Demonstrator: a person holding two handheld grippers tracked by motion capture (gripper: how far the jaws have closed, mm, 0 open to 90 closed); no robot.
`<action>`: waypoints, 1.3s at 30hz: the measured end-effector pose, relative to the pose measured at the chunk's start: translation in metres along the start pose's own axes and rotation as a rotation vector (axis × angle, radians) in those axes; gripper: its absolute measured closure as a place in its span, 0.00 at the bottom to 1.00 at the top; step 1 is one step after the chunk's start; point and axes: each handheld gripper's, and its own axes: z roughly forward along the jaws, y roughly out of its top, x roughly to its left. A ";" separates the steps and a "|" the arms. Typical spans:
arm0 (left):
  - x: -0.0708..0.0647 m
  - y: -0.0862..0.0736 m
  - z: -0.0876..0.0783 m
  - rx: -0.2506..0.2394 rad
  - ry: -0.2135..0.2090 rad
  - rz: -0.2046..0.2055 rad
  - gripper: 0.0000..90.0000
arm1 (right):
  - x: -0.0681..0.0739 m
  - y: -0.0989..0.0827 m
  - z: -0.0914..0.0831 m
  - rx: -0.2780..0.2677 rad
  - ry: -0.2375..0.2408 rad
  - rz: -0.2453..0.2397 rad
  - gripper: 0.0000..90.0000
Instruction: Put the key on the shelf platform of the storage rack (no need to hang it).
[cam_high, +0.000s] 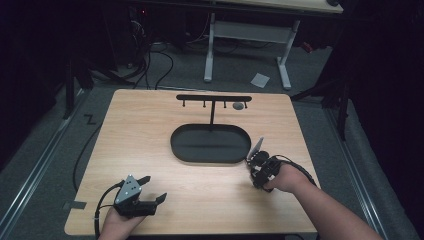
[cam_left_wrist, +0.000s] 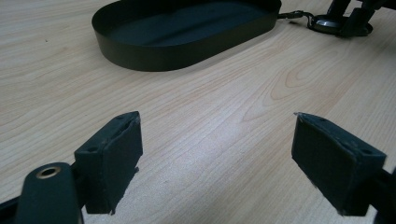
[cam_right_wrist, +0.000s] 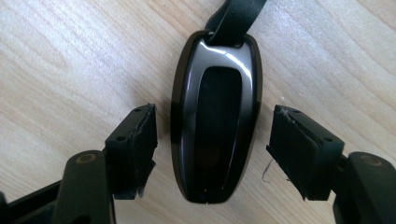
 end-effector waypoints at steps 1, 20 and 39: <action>0.000 0.000 0.000 -0.001 0.000 0.000 0.19 | -0.001 0.002 0.002 -0.004 0.003 -0.008 0.38; 0.000 0.000 0.000 0.000 -0.001 0.002 0.19 | -0.005 0.007 0.005 -0.003 0.038 0.005 0.47; 0.000 -0.001 0.001 0.009 -0.002 0.003 0.19 | -0.004 0.008 -0.006 0.002 0.038 -0.017 0.54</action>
